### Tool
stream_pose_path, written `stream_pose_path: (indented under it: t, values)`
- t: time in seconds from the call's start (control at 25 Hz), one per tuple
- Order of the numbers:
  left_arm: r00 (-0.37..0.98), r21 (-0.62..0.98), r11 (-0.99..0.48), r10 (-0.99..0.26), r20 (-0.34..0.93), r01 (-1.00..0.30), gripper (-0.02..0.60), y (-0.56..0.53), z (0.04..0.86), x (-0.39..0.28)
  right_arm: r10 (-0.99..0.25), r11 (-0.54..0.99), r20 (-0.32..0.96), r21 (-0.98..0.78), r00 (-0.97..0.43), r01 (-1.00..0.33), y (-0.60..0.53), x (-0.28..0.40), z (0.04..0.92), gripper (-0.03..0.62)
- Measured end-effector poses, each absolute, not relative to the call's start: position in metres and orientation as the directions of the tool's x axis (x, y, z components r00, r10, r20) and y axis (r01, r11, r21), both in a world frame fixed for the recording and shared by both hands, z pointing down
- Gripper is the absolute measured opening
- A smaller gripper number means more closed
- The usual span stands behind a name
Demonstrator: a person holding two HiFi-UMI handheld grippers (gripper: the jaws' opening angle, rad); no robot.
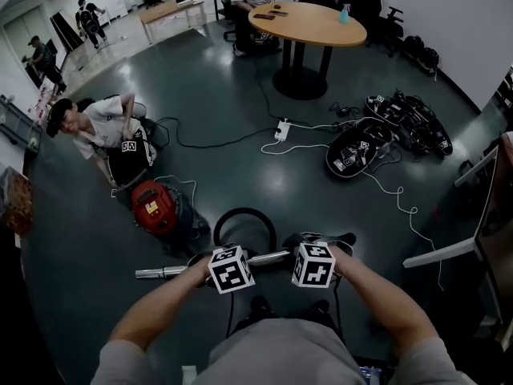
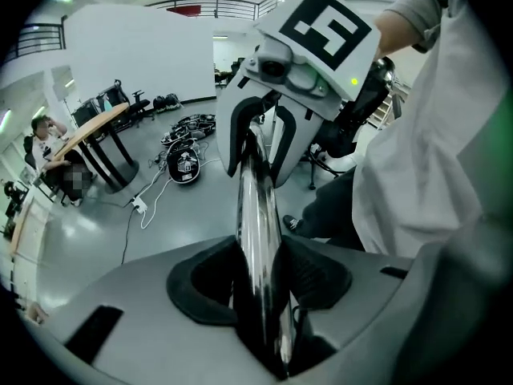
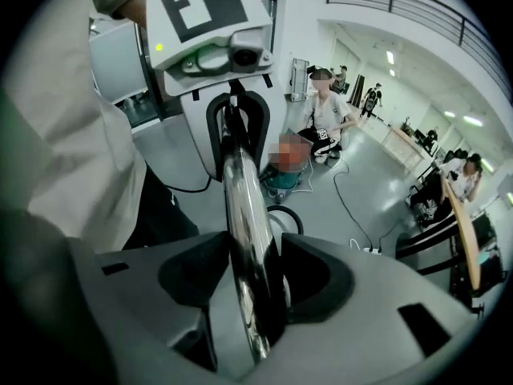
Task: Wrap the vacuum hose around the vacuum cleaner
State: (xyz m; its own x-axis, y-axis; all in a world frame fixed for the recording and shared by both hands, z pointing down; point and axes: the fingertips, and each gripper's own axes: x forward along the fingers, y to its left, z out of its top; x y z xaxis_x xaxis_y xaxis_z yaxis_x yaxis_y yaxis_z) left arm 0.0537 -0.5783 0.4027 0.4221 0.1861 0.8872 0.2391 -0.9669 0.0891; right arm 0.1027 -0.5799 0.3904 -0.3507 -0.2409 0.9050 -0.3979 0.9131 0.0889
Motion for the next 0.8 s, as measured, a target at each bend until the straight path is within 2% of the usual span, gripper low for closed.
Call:
stream_pose_path:
  t: [0.24,0.48,0.8]
  values:
    - [0.441,0.164,-0.972,0.223,0.869,0.168,0.173,-0.577,0.412,0.053,-0.333,0.906,0.878,0.196,-0.344,-0.375,-0.585,0.103,0.399,0.187]
    - [0.452,0.232,-0.967,0.256,0.854,0.107,0.173,-0.579,0.421,0.054,-0.447,0.851,0.830,0.279,-0.334,-0.446,-0.593,0.108,0.405,0.210]
    - [0.470,0.267,-0.960,0.273,0.840,0.080,0.173,-0.576,0.433,0.063,-0.575,0.776,0.779,0.423,-0.250,-0.468,-0.589,0.121,0.409,0.212]
